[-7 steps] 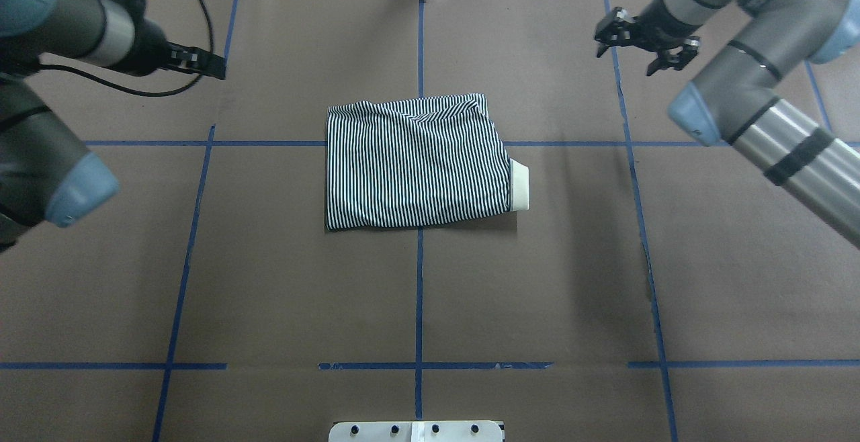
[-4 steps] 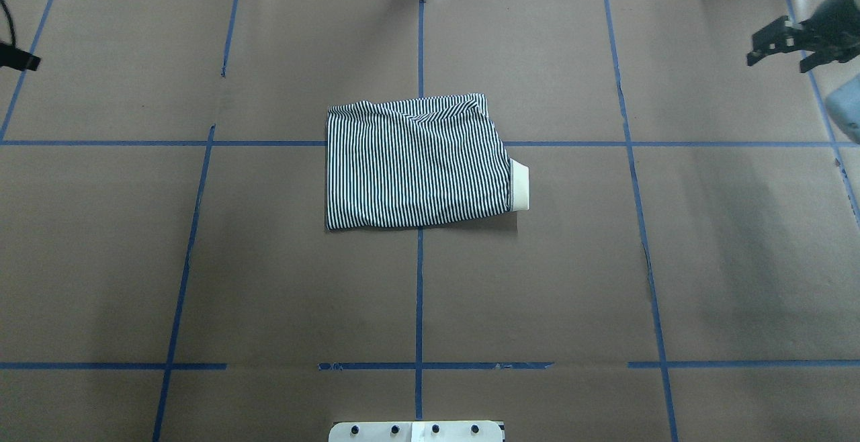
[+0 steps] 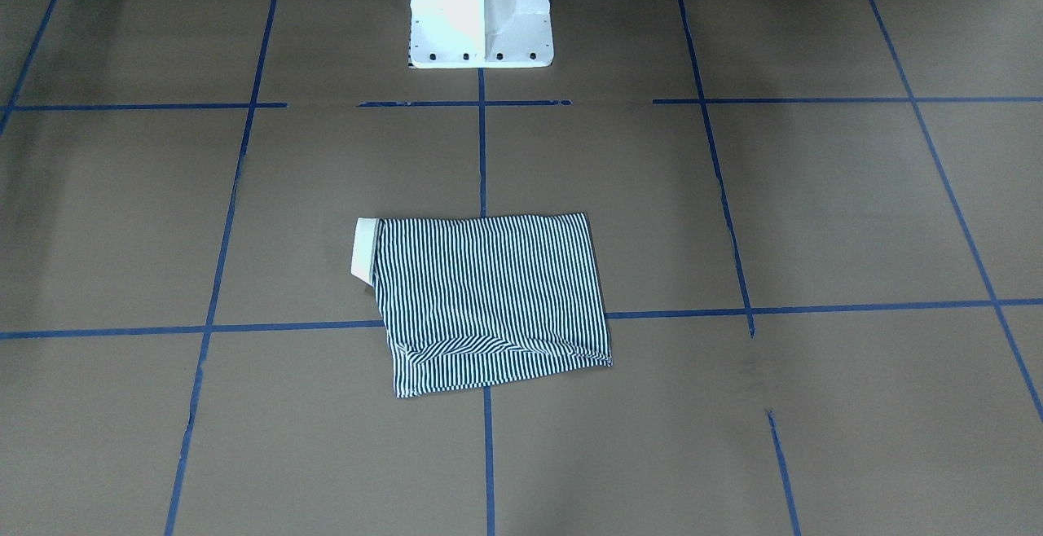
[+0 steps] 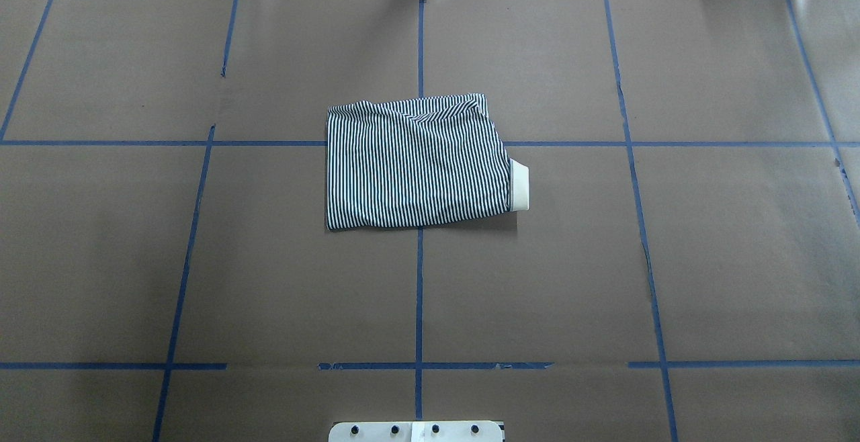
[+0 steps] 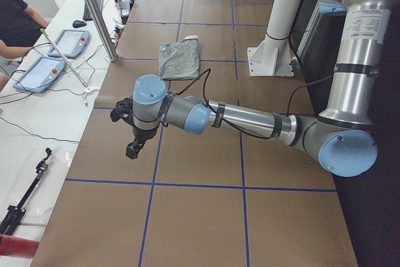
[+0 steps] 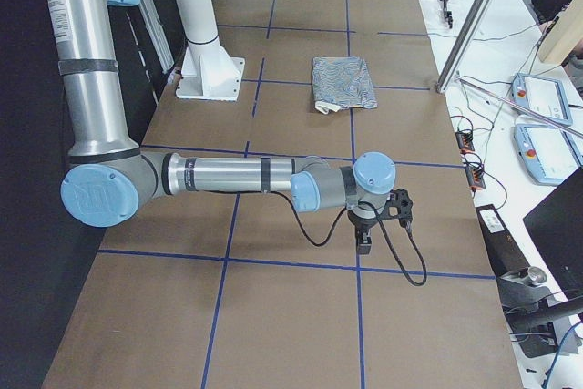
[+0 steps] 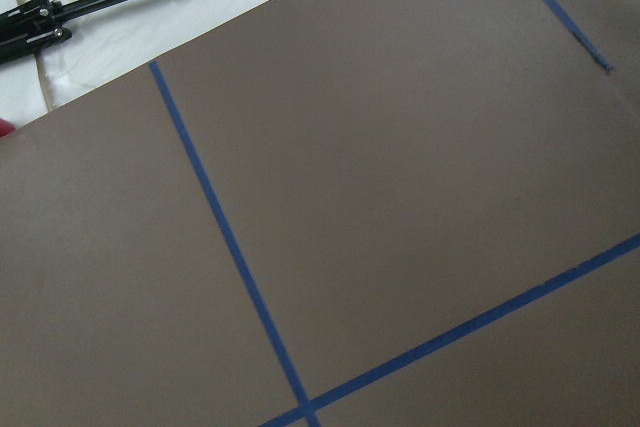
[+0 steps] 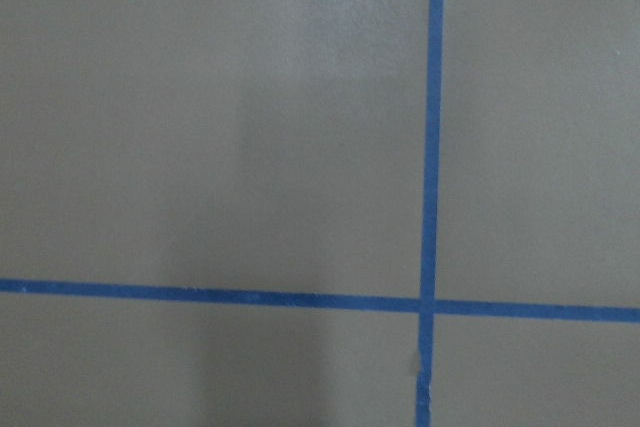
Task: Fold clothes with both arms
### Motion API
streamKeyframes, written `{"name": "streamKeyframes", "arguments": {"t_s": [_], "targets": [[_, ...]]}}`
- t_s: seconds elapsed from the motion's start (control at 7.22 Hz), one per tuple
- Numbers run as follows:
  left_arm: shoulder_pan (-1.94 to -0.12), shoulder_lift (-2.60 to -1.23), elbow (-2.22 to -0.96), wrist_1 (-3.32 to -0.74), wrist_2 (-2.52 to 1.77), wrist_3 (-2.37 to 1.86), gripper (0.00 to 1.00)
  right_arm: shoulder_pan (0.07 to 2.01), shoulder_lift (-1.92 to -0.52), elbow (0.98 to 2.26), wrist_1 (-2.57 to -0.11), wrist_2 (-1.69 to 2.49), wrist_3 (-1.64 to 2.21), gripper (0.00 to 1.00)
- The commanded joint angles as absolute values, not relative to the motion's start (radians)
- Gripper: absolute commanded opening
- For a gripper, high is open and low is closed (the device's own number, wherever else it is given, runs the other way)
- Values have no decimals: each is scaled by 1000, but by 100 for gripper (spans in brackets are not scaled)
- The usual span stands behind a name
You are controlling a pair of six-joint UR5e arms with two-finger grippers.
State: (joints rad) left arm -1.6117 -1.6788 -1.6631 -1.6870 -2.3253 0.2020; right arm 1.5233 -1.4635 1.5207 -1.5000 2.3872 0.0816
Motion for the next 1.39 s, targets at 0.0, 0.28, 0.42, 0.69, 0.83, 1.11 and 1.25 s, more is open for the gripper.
{"name": "streamKeyframes", "arguments": {"t_s": [0.0,0.28,0.42,0.69,0.83,1.11,1.25], "targets": [[-1634,-1654,-1658,-1571,-2333,229,100,1560,-1477,1688,-1760,2369,6,100],[-1629,-1559,-1693,-1584,-2335,227,100,1554,-1482,1684,-1750,2306,6,100],[-1628,-1554,-1709,-1612,-2365,230,100,1555,-1482,1693,-1750,2315,11,100],[-1625,-1549,-1653,-1672,-2367,235,100,1552,-1493,1693,-1752,2322,20,100],[-1621,-1589,-1632,-1674,-2352,235,100,1552,-1482,1690,-1753,2368,23,100],[-1580,-1589,-1583,-1675,-2355,230,100,1551,-1493,1672,-1750,2364,11,100],[-1578,-1577,-1582,-1671,-2358,226,100,1551,-1493,1664,-1750,2364,9,100]]}}
